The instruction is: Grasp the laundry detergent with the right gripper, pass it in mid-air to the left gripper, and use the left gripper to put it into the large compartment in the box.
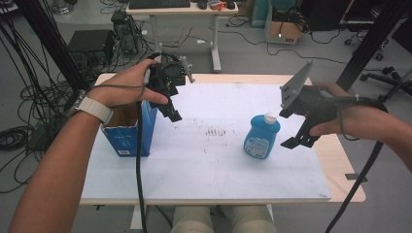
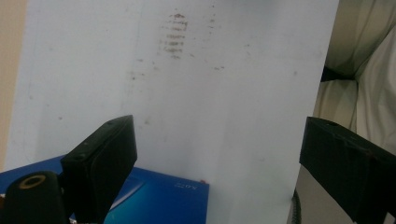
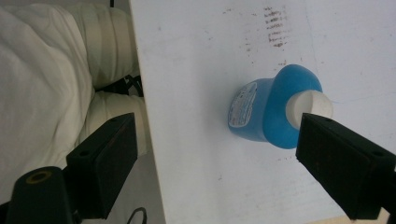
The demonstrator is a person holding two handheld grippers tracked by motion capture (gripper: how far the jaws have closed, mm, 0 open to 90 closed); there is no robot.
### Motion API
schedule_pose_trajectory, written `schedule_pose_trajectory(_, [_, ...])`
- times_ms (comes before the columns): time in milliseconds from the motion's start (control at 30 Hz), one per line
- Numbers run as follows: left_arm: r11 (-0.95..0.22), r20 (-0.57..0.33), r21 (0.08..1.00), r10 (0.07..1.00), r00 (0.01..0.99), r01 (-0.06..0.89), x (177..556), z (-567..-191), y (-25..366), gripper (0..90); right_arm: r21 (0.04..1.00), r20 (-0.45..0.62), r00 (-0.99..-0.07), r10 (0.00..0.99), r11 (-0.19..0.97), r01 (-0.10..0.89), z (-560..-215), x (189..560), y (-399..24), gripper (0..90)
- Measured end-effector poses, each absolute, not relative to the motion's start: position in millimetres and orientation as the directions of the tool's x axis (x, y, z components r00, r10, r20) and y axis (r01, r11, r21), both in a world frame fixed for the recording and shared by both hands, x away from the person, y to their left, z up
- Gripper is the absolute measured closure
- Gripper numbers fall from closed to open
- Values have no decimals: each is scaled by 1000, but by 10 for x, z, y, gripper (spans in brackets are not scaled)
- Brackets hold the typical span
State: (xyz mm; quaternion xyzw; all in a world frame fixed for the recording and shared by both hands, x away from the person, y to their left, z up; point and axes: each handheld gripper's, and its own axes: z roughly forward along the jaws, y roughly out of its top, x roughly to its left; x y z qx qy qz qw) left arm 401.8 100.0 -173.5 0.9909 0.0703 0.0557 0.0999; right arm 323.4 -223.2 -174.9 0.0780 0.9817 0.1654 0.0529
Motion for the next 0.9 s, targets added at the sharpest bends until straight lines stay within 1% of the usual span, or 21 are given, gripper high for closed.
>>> schedule_pose_trajectory(200, [-967, 100, 215, 159, 982, 134, 4005, -1731, 1004, 93, 341, -82, -982, 171, 931, 133, -1748, 3229, -2221, 120])
schedule_pose_trajectory(467, [-969, 99, 211, 155, 983, 131, 4005, -1731, 987, 82, 348, -111, -976, 189, 927, 139, -1727, 3222, -2235, 77])
schedule_pose_trajectory(733, [-969, 103, 210, 155, 983, 131, 3991, -1735, 983, 85, 363, -129, -967, 219, 918, 159, -1699, 3230, -2243, 69])
schedule_pose_trajectory(900, [-969, 110, 211, 154, 982, 129, 3981, -1731, 987, 86, 368, -138, -961, 242, 913, 177, -1690, 3245, -2260, 82])
